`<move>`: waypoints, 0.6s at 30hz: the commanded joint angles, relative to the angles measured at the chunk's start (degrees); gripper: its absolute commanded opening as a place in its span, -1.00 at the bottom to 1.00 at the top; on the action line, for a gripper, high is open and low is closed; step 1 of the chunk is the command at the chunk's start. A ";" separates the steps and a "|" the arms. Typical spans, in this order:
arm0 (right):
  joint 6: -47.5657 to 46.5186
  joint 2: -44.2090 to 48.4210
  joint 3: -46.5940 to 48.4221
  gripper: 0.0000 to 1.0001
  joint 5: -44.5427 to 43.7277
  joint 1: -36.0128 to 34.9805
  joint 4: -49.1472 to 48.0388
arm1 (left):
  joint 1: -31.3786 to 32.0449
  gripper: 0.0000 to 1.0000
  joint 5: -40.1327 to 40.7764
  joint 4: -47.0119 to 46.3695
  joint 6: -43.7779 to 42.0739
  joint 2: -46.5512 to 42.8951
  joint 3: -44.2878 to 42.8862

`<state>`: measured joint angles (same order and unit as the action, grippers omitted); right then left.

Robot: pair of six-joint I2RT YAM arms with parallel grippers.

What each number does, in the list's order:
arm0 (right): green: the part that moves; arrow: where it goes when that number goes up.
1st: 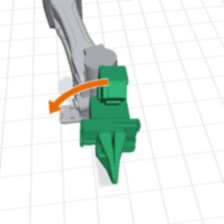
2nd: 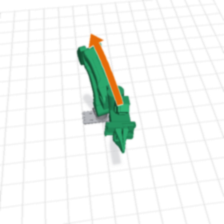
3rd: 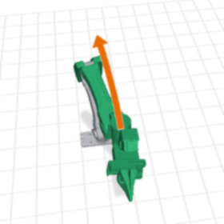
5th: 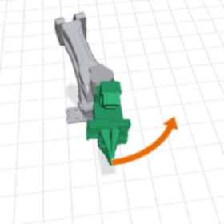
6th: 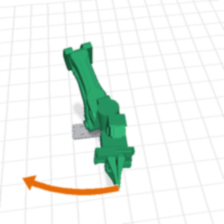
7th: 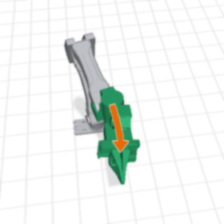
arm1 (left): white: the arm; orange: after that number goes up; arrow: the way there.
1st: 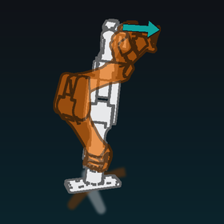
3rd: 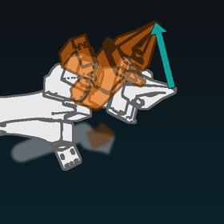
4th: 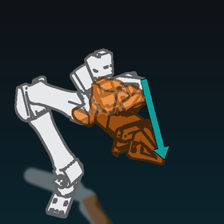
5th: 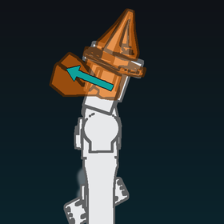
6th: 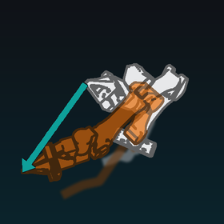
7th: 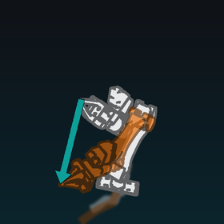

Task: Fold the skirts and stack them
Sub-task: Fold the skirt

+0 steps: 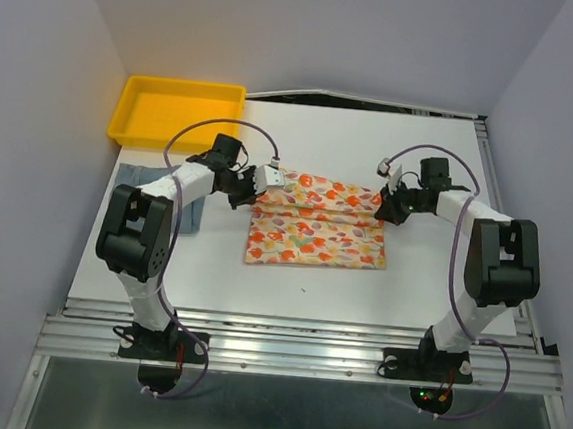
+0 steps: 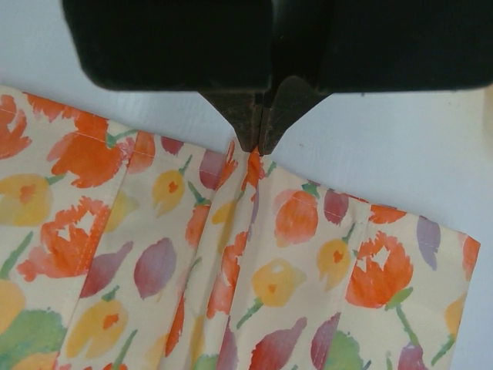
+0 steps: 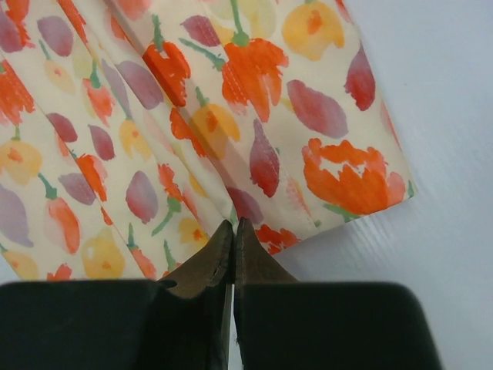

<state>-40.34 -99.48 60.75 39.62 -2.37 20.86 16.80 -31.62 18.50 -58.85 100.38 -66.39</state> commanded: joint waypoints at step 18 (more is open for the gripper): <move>-5.62 15.01 7.29 -0.99 -1.74 0.53 9.72 | -0.19 -1.00 3.05 13.66 0.06 -12.91 -10.18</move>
<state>-41.93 -90.17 70.85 38.41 -2.35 27.49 16.84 -29.74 27.09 -56.90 95.11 -78.94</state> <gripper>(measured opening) 0.035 0.017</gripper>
